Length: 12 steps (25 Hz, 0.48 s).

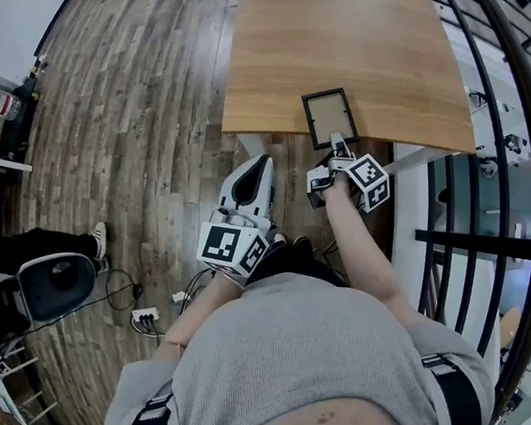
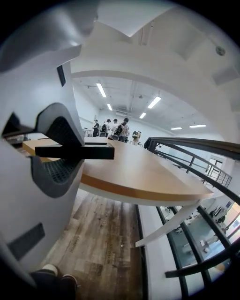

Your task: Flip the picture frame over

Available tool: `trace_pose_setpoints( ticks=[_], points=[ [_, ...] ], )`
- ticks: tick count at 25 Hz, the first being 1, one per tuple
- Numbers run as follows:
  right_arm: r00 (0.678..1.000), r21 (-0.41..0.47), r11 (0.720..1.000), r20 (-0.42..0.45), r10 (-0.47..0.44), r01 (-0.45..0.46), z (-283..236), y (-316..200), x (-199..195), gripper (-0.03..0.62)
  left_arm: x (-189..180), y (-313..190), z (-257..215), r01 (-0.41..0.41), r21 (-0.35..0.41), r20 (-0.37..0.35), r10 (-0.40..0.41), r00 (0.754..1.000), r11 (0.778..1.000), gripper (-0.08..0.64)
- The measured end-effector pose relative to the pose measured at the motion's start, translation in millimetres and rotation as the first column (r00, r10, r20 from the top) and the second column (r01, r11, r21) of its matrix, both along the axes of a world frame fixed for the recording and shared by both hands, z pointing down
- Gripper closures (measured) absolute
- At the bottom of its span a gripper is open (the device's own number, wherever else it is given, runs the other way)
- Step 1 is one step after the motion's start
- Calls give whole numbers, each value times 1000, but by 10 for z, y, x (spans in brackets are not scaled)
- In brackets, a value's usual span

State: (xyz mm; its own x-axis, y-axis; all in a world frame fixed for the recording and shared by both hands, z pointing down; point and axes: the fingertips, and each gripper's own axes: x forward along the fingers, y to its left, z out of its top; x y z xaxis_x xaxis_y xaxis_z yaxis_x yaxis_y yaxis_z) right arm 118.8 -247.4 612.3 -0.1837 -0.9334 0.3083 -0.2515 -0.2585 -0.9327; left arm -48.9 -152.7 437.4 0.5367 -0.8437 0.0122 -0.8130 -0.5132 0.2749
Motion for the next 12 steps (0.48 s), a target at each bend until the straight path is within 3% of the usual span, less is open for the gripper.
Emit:
trace_pose_setpoints(
  ticks=[2,4,7,11,12],
  points=[
    [993,22,1000,-119,-19,21,-139,-20,79,511,19,8,-6,-4,3,-5,4,1000,1000,554],
    [947,50,996,-316,-48,67,-308,-45,161,511,21,9,-17,-4,7,-8,4,1000,1000,554],
    [821,72,988,-567,-71,135,-508,-93,264,511,22,6,-19,-2,8,-10,2,1000,1000,554],
    [693,96,977,-718,-66,191,-667,-139,296,511,40,23,-27,-6,9,-8,6,1000,1000,554],
    [643,91,974,-763,-65,207,-703,-147,301,511,45,26,-26,-8,9,-8,8,1000,1000,554]
  ],
)
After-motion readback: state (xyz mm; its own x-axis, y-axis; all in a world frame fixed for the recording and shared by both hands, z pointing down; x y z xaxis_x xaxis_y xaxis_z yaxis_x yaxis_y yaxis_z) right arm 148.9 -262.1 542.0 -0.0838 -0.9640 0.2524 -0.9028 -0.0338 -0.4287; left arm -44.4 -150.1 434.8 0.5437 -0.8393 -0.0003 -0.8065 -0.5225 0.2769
